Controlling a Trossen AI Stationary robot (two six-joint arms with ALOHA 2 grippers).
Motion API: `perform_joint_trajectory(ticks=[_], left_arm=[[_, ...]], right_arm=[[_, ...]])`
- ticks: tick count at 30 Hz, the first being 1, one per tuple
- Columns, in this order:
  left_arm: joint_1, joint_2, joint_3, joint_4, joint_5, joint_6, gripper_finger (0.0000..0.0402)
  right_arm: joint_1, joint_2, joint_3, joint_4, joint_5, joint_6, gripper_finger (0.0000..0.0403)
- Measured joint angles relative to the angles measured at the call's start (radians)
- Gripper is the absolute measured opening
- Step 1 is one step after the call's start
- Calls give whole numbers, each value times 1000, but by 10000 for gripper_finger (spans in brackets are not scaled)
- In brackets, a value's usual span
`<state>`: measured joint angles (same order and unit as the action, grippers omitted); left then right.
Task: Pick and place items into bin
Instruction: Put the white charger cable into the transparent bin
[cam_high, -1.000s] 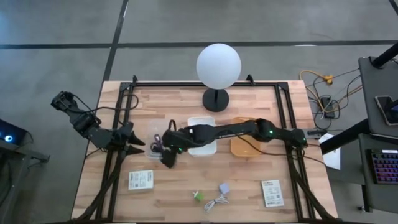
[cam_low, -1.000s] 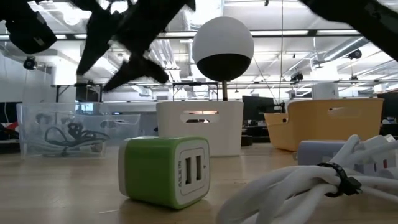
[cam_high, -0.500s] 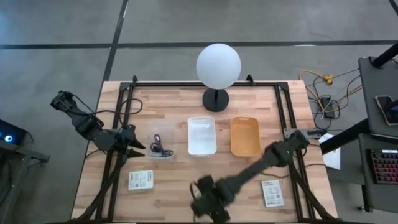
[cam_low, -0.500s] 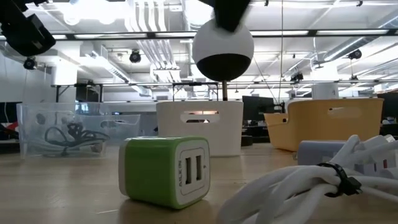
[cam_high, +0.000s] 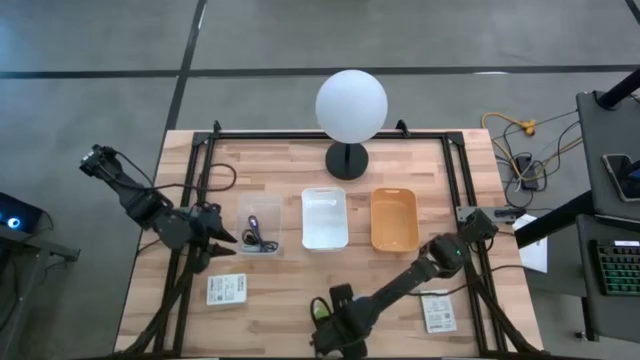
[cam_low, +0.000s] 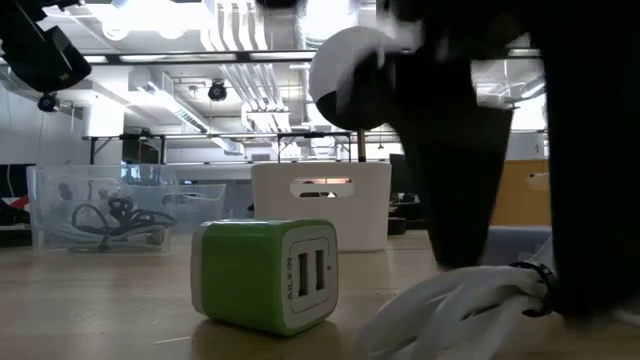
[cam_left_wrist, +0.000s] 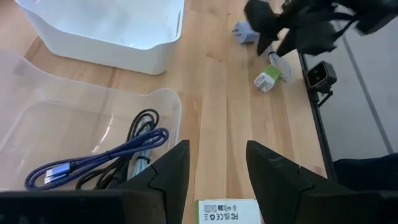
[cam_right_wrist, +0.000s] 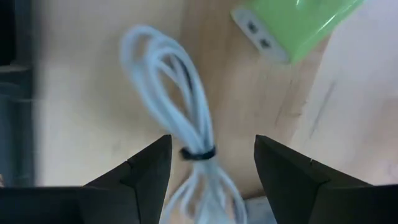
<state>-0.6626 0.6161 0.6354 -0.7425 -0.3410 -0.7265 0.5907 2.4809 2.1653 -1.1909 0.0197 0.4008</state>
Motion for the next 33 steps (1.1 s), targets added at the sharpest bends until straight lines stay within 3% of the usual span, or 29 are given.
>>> perform_joint_trajectory(ticks=[7, 16, 20, 23, 27, 29, 33], left_arm=[[0, 6, 1, 29, 7, -1, 141], [0, 8, 1, 30, 7, 0, 141], [0, 4, 1, 30, 6, -1, 141], [0, 3, 2, 29, 4, 0, 141], [0, 3, 2, 29, 3, 0, 141], [0, 3, 2, 28, 4, 0, 141], [0, -1, 2, 29, 4, 0, 141]], right_arm=[[0, -14, -72, 35, -129, -3, 197], [-13, -20, -66, 19, -97, 15, 25], [-48, -51, -47, 16, 37, 150, 18], [-100, -147, -33, 58, 110, 225, 16], [-210, -278, -41, 241, 48, 336, 15], [-276, -291, -49, 342, -13, 390, 15], [-369, -279, -54, 475, -30, 431, 14]])
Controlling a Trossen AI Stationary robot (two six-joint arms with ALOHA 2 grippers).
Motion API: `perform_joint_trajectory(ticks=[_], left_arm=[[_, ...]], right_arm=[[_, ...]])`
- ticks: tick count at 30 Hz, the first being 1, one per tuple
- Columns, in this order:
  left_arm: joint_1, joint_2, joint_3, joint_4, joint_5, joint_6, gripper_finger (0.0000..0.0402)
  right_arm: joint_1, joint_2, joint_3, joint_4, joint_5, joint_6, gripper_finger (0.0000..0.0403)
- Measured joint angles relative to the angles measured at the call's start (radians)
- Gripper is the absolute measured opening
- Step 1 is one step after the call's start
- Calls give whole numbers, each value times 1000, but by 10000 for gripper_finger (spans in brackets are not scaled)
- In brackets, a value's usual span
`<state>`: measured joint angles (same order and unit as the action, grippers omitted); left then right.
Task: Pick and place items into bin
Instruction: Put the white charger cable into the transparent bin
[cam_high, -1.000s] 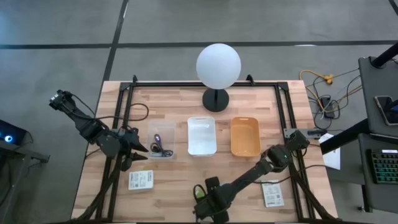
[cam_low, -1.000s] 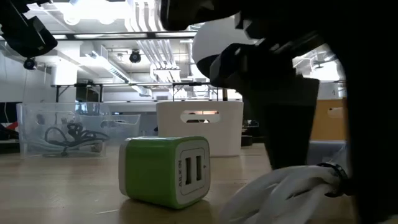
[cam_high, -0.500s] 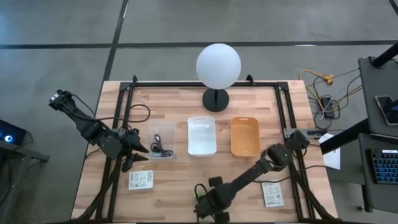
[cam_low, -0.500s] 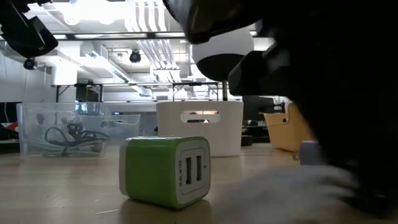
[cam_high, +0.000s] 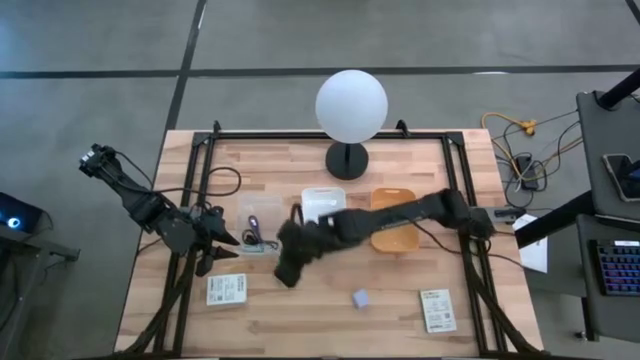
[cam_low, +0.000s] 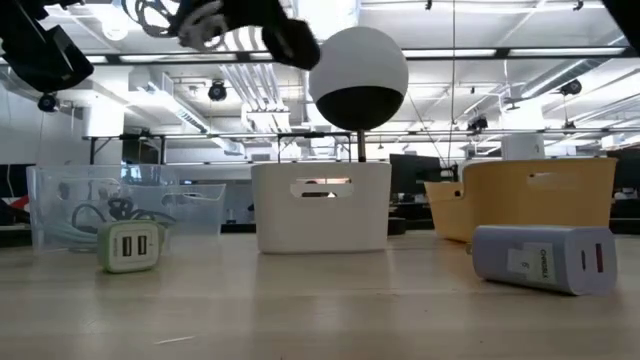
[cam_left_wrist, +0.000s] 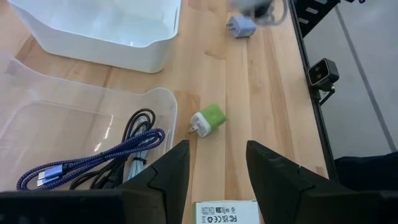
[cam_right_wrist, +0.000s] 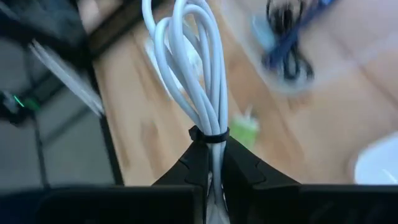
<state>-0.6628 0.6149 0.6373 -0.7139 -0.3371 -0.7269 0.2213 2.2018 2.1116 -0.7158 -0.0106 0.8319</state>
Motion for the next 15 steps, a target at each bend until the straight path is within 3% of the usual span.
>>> perform_joint_trajectory(ticks=[10, 15], left_arm=[[0, -47, 31, -35, 12, 26, 141], [0, -106, 49, -36, 11, 57, 141]], right_arm=[[-127, 154, 31, 313, -50, 216, 13], [-158, 188, 64, 333, 2, 223, 15]])
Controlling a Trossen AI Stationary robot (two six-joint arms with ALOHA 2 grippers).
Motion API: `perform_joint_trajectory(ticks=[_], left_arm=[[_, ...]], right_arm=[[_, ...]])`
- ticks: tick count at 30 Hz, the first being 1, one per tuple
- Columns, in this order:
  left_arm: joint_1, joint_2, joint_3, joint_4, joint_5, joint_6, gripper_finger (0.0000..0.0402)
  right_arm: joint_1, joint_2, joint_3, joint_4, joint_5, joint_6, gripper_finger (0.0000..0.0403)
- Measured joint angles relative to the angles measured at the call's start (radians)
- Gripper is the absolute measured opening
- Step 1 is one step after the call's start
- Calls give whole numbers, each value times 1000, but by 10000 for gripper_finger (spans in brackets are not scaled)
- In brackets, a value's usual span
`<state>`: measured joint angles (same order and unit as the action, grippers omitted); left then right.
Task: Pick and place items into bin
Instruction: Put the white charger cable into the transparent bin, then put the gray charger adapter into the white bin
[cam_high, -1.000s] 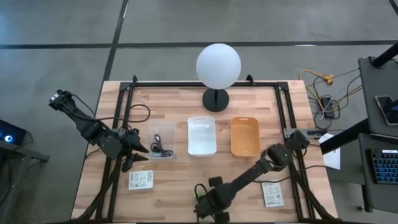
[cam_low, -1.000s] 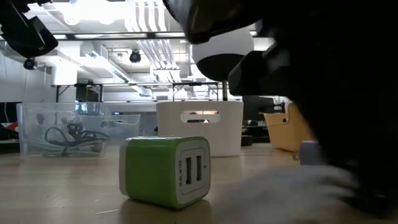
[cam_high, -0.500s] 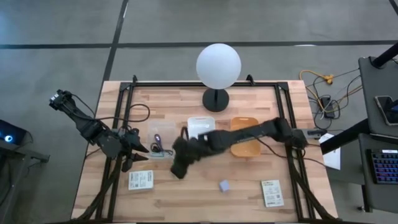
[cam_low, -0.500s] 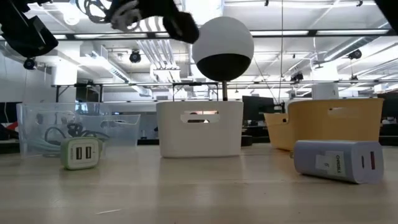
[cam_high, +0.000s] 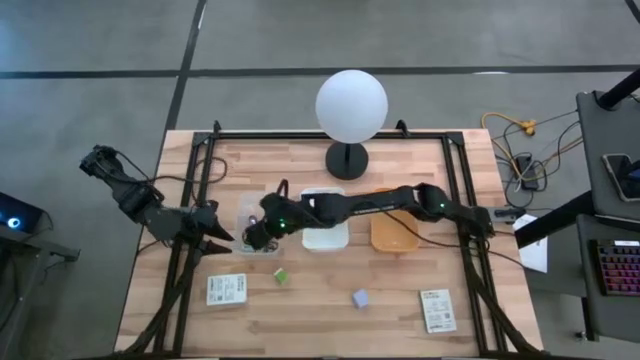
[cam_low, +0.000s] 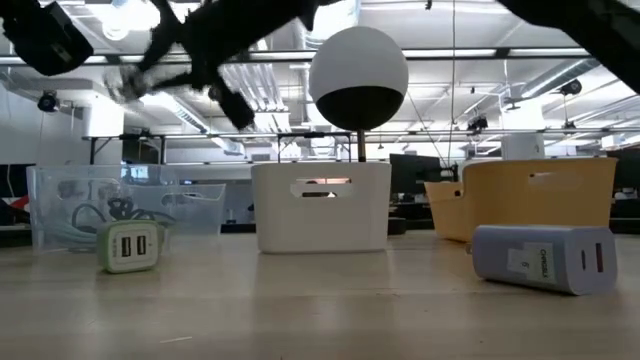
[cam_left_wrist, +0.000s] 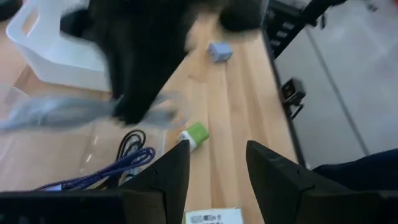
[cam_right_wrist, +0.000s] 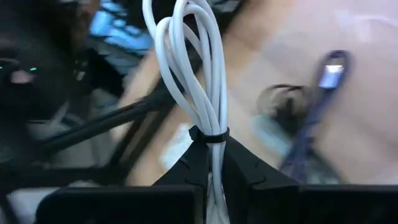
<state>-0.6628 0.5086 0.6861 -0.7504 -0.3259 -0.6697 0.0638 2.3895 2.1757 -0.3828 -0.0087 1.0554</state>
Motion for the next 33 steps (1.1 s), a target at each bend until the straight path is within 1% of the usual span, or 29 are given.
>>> perform_joint_trajectory(ticks=[2, 7, 10, 13, 18, 20, 23, 25, 26, 28, 31, 33], left_arm=[[0, -26, 0, 0, -6, 5, 141], [0, -82, -6, 0, -53, 6, 141], [0, -99, -6, -1, -69, 29, 141], [0, -111, -11, -1, -81, 31, 141], [0, -112, -38, -1, -84, 24, 141], [0, -109, -46, -1, -84, 23, 141], [0, -99, -52, 0, -75, 21, 141], [0, -89, -52, 7, -72, 21, 141], [0, -84, -52, 11, -71, 21, 141], [0, -70, -52, 9, -67, 22, 141], [0, -49, -52, 9, -65, 21, 141], [0, -31, -52, 10, -65, 21, 141]], right_arm=[[-11, 10, -1, 1, 29, 7, 22], [-44, -3, -28, -3, 38, 35, 35], [-54, 8, -46, -8, 53, 37, 52], [-52, 6, -47, -1, 68, -2, 83], [-51, 1, -56, -1, 64, -25, 152], [-51, 3, -53, -7, 60, -71, 178], [-31, -20, -26, -21, -9, -280, 203], [2, -49, -4, -92, -63, -417, 209], [24, -59, 9, -158, -68, -476, 210], [68, -73, 37, -344, -53, -548, 210], [130, -76, 59, -636, 20, -569, 207], [170, -76, 64, -783, 39, -521, 204]])
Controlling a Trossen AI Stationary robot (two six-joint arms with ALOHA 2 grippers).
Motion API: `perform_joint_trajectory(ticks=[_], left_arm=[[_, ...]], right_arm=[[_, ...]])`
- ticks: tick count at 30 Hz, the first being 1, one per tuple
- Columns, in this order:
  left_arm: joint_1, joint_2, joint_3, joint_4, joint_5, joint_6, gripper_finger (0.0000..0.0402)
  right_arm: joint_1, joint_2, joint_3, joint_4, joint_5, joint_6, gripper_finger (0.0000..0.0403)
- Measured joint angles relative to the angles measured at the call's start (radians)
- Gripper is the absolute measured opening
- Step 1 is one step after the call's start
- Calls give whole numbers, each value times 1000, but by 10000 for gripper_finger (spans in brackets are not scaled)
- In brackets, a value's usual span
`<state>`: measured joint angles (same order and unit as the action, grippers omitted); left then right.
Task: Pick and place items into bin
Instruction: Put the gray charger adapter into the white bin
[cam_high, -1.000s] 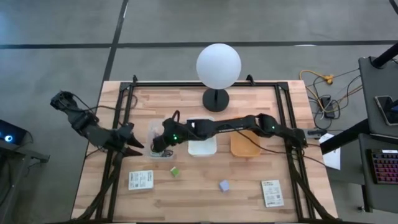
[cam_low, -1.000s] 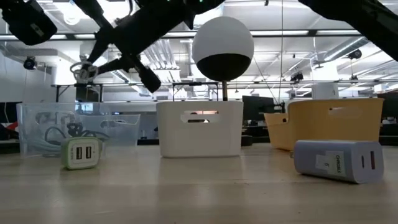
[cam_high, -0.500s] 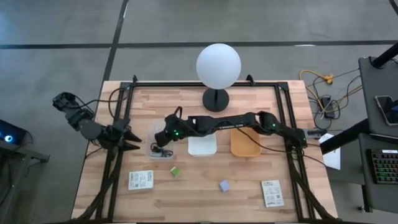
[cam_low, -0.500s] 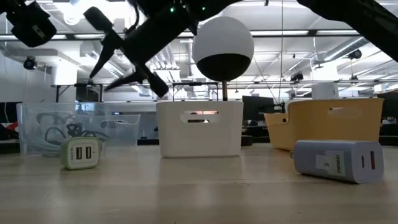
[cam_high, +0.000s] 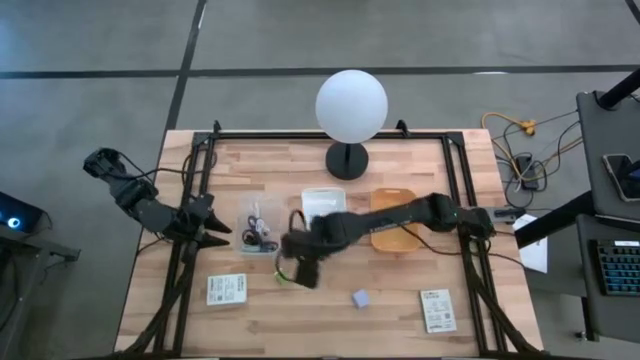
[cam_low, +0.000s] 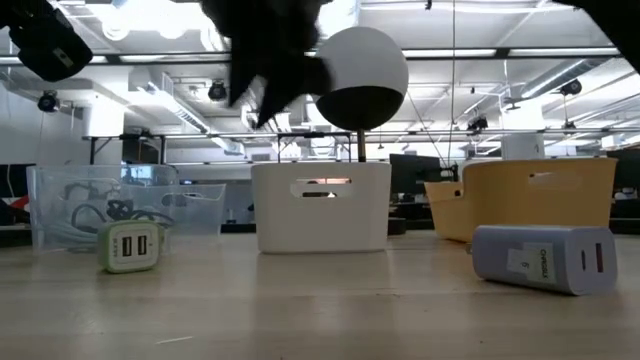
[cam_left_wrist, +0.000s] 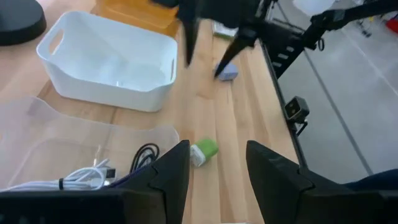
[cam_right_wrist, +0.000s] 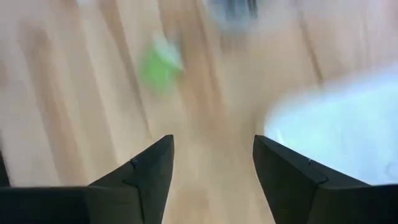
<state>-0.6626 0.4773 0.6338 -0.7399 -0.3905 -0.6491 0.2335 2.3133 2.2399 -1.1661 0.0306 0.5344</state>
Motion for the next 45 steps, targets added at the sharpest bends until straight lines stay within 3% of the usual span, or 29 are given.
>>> perform_joint_trajectory(ticks=[3, 7, 14, 17, 22, 28, 32, 39, 45], left_arm=[[0, 27, 0, 16, 1, 1, 141], [0, 57, 0, 43, 29, 1, 141], [0, 120, -1, 76, 101, -6, 141], [2, 163, -1, 86, 134, -63, 141], [2, 210, -3, 132, 212, -127, 141], [7, 224, 0, 198, 214, -140, 141], [9, 218, 2, 212, 206, -157, 141], [9, 234, 2, 209, 199, -164, 141], [9, 266, 2, 209, 199, -185, 141]], right_arm=[[71, -6, -12, -149, -3, 104, 203], [156, -4, -35, -205, -7, 230, 203], [234, -5, -90, -327, 0, 786, 204], [253, -7, -105, -327, -4, 931, 216], [269, -7, -116, -308, -82, 927, 256], [267, -6, -167, -276, -178, 860, 295], [269, -6, -234, -156, -216, 825, 301], [268, -28, -363, -71, -160, 935, 301], [268, -51, -470, 104, -166, 941, 299]])
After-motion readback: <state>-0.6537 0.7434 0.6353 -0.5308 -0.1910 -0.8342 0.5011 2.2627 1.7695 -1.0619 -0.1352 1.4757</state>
